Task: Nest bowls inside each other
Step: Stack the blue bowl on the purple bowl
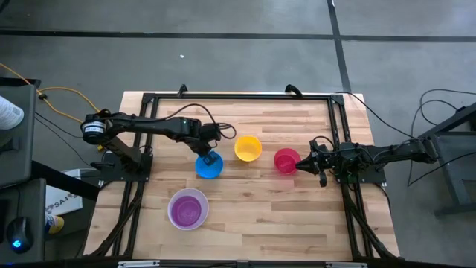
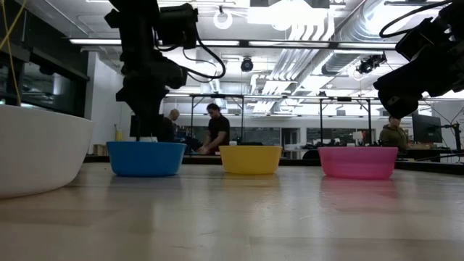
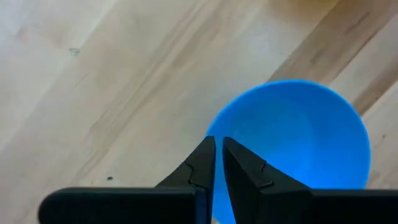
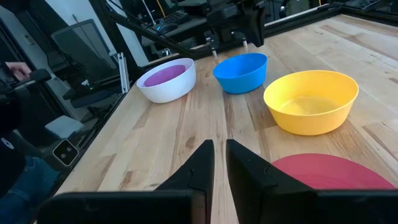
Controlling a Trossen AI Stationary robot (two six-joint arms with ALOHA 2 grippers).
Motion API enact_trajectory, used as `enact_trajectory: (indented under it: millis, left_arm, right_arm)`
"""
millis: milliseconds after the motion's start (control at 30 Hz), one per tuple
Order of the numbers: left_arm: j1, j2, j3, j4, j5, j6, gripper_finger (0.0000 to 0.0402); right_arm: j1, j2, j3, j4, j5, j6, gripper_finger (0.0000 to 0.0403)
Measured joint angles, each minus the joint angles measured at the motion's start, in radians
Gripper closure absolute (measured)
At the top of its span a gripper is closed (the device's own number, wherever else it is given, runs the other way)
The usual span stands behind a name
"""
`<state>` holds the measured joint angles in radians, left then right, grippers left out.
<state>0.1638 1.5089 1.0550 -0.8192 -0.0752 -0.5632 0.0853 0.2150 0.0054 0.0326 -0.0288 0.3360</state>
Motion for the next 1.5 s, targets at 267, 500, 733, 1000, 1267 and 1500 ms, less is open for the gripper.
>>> enact_trajectory:
  millis: [267, 500, 733, 1000, 1267, 1500]
  left_arm:
    - [0.0, 0.0, 0.0, -0.014, 0.04, -0.018, 0.0371]
    - [0.0, 0.0, 0.0, -0.029, 0.048, 0.029, 0.0371]
    - [0.0, 0.0, 0.0, -0.038, 0.049, 0.035, 0.037]
    - [0.0, 0.0, -0.001, -0.052, 0.049, 0.043, 0.0368]
    - [0.0, 0.0, -0.001, -0.052, 0.044, 0.035, 0.031]
    - [0.0, 0.0, -0.033, -0.064, 0.044, 0.009, 0.0292]
  right_arm:
    - [0.0, 0.0, 0.0, 0.0, 0.0, 0.0, 0.0367]
    - [0.0, 0.0, 0.0, 0.0, 0.0, 0.0, 0.0367]
    - [0.0, 0.0, 0.0, 0.0, 0.0, 0.0, 0.0367]
    - [0.0, 0.0, 0.0, 0.0, 0.0, 0.0, 0.0367]
    - [0.0, 0.0, 0.0, 0.0, 0.0, 0.0, 0.0367]
    - [0.0, 0.0, 0.0, 0.0, 0.0, 0.0, 0.0367]
